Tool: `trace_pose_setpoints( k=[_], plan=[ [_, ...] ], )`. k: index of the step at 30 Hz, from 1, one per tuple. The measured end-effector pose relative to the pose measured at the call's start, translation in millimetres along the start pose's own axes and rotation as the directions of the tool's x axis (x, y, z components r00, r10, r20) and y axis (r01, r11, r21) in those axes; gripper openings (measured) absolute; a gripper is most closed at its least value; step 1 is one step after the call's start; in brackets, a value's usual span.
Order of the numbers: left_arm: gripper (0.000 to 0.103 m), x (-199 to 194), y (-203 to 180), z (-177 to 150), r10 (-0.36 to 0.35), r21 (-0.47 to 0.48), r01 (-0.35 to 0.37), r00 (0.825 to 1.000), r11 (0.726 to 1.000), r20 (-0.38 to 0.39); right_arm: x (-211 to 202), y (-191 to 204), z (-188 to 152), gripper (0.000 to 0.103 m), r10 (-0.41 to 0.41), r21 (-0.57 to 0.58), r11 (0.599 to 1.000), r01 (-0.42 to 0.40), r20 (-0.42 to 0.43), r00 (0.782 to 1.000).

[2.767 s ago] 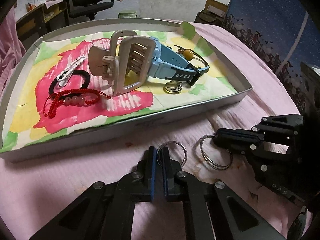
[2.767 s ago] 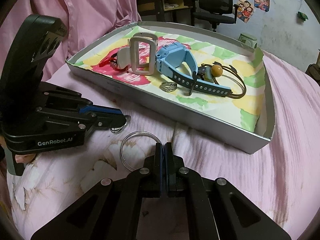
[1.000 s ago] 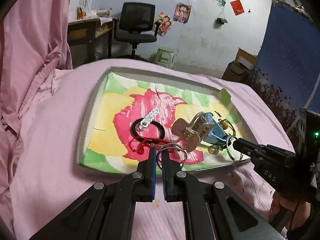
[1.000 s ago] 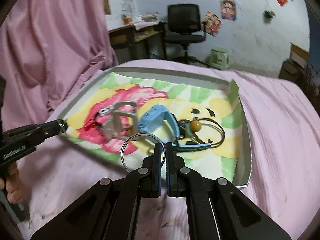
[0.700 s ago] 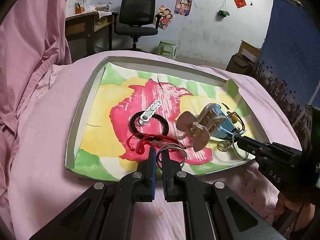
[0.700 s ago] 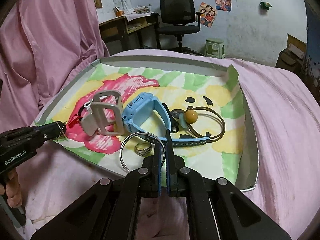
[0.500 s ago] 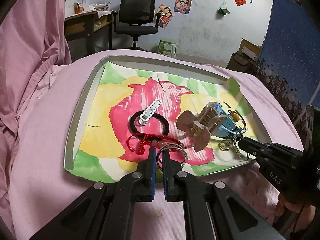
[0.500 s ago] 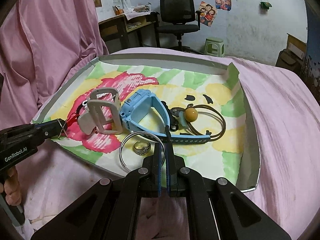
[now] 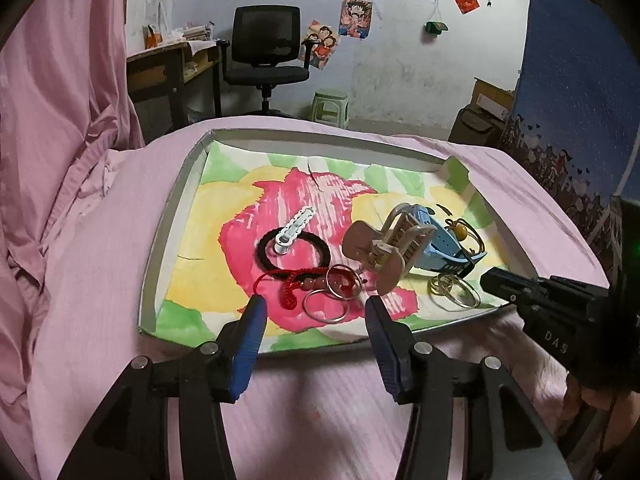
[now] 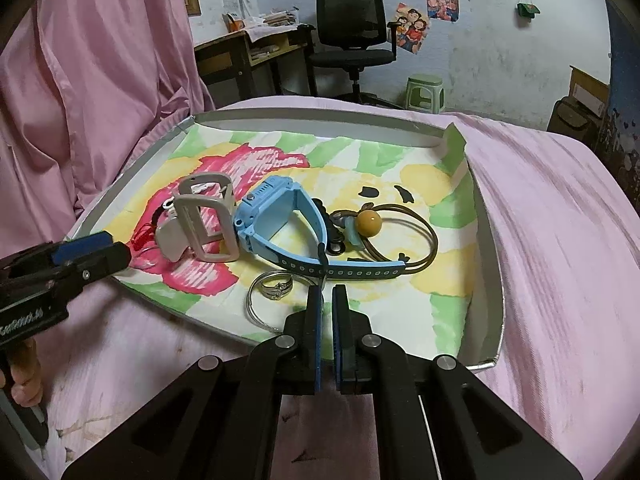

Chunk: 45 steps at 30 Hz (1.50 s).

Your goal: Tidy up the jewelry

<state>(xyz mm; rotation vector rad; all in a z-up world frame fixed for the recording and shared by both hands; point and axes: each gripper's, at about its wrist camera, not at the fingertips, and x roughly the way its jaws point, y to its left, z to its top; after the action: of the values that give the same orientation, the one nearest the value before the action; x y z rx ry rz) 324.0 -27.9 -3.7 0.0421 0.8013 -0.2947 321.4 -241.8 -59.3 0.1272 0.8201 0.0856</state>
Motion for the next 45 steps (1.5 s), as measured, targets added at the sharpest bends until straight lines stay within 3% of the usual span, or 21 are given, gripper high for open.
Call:
trace_pose_setpoints(
  k=[4,6,8,12,17,26,32,45],
  plan=[
    [0.051,-9.4,6.4,-3.6,-0.008,-0.033,0.009,0.999,0.999,0.041,-7.9,-0.4,-0.7,0.005,0.002,-0.004,1.0,-0.002,0.028,1.0],
    [0.057,-14.8,10.5,-6.1,-0.015,-0.055,0.018,0.998,0.998,0.063,-14.8,-1.2,-2.4,0.016,0.006,-0.003,1.0,-0.005,0.051,0.999],
    [0.062,-21.2,14.2,-8.6,-0.012,-0.074,0.019,0.996,0.997,0.09,-24.7,-0.6,-4.5,0.043,0.007,-0.003,1.0,-0.007,0.098,0.995],
    [0.076,-37.6,18.9,-16.1,0.001,-0.102,0.014,0.988,0.995,0.151,-41.4,2.0,-6.8,0.045,0.008,-0.01,1.0,-0.006,0.164,0.986],
    [0.092,-63.6,21.4,-30.1,0.029,-0.113,-0.002,0.972,0.994,0.233,-66.4,2.4,-15.4,0.066,0.013,0.009,1.0,-0.015,0.254,0.967],
    [0.101,-111.9,13.3,-66.4,0.073,-0.11,-0.037,0.935,0.993,0.348,-107.6,3.3,-43.7,0.091,0.021,0.026,0.999,-0.032,0.353,0.935],
    [0.102,-136.3,1.8,-90.5,0.104,-0.095,-0.073,0.917,0.993,0.385,-133.0,3.9,-64.0,0.098,0.03,0.019,0.999,-0.041,0.398,0.917],
    [0.102,-170.2,-16.2,-135.3,0.123,-0.081,-0.097,0.891,0.992,0.438,-182.8,19.6,-107.0,0.099,0.006,-0.032,0.999,0.01,0.487,0.873]
  ],
)
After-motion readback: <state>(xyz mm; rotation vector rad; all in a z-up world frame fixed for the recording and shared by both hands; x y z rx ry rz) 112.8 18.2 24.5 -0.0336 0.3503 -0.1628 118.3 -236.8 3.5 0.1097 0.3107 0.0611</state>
